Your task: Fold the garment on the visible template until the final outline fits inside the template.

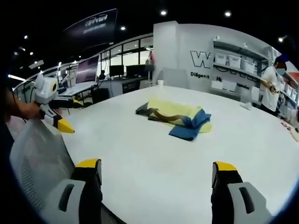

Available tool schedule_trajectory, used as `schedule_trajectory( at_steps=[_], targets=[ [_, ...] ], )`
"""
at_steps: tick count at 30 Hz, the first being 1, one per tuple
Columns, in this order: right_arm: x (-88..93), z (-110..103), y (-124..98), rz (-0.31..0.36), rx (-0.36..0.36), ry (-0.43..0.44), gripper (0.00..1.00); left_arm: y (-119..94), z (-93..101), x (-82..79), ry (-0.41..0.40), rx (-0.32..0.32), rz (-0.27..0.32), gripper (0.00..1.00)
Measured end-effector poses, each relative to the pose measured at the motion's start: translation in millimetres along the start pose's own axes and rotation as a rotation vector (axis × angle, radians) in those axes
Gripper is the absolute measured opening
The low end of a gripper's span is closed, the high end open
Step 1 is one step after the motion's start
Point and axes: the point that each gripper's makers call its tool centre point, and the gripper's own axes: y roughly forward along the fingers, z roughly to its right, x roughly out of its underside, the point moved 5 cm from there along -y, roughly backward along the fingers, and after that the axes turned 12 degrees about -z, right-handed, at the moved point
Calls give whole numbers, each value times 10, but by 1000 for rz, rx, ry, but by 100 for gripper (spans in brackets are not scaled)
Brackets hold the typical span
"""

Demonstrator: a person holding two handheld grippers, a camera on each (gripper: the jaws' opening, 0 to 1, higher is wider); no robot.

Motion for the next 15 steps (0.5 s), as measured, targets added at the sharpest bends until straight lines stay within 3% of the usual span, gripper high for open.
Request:
schedule_trajectory(
  at_steps=[5,15],
  targets=[
    [-43,11,27,-14,-16,-37,97,-11,-26,-11,-8,34,-10,99],
    [-262,188,112,-3,-36,-87,98,39,-156,80,-5,38,-52,99]
  ],
)
